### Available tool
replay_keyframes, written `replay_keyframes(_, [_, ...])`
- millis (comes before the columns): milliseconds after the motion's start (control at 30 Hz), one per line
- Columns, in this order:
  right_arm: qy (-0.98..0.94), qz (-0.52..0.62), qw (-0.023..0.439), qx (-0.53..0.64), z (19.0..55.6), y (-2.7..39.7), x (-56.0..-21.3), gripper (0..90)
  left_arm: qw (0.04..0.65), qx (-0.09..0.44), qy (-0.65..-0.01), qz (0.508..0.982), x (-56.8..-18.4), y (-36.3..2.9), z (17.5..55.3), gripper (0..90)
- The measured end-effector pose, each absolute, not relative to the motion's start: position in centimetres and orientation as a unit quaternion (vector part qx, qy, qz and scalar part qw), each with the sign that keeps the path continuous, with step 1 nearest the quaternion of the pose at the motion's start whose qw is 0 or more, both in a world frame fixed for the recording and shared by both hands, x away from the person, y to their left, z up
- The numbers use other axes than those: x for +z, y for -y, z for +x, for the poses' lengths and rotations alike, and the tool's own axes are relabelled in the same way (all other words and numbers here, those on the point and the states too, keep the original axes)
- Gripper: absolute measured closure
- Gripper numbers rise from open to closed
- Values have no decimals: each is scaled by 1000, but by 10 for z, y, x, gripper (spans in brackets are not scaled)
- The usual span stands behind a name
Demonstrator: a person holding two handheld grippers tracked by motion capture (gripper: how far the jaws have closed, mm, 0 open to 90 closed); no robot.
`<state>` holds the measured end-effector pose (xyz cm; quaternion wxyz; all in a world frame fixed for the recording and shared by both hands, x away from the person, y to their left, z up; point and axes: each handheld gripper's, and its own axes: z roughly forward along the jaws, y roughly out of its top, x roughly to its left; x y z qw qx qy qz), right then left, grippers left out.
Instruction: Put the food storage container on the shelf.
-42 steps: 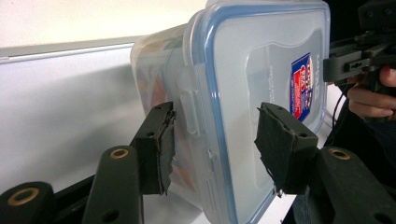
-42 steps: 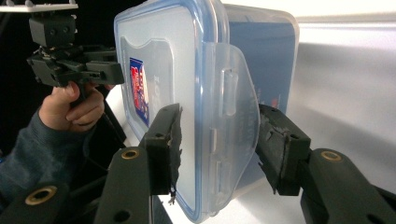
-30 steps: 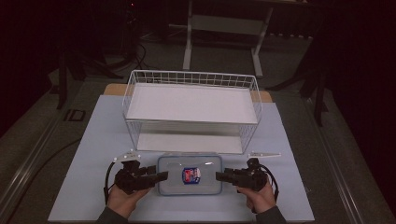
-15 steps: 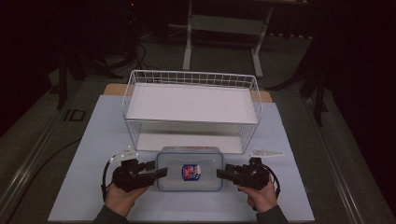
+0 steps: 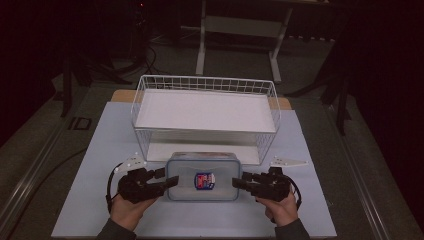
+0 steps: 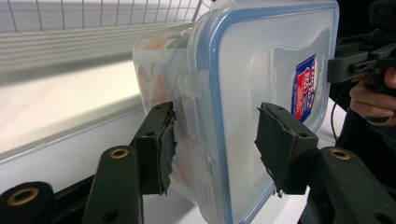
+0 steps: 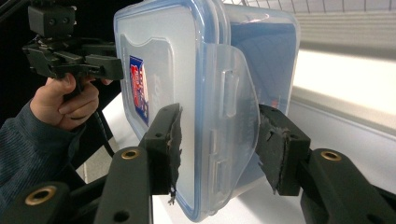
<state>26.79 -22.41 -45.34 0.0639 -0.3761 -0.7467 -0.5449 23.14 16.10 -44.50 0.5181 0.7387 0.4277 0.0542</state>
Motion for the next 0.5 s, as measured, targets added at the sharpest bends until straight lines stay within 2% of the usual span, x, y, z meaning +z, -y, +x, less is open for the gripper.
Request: replay_keyframes(500, [747, -363, 45, -555, 267, 224, -439, 520, 523, 66, -417, 741, -429, -161, 232, 475])
